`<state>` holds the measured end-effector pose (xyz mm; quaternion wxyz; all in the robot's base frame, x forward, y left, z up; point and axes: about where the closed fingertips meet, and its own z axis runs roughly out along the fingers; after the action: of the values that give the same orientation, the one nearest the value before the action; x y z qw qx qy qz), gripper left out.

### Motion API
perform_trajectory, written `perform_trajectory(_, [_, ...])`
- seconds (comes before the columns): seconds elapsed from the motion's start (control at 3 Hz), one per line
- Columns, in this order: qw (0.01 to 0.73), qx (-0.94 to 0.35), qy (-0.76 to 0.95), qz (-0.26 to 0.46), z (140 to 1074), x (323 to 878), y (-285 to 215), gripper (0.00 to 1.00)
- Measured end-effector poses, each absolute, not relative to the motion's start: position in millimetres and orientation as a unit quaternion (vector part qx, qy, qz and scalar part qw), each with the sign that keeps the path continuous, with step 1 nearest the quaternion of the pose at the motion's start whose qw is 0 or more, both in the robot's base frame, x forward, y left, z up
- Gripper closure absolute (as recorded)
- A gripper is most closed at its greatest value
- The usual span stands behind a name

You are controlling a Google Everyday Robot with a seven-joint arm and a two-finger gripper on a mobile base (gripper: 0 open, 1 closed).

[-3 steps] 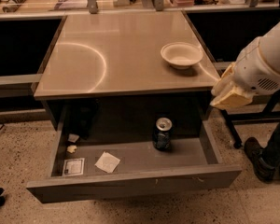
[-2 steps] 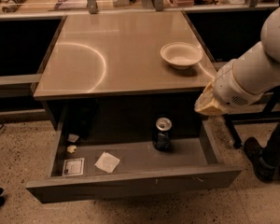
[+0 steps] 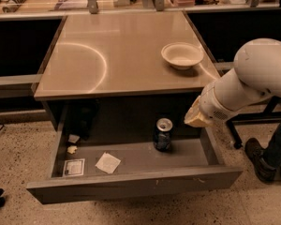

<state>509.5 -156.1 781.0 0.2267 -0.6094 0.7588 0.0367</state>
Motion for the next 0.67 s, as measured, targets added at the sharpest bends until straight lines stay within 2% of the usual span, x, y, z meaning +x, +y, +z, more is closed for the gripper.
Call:
perform_trajectory(0.33, [0.234, -0.605, 0.76, 0.037, 763, 506, -170, 1.0])
perform_trajectory(0.67, [0.25, -0.591, 0.766, 0.05, 737, 505, -183, 0.81])
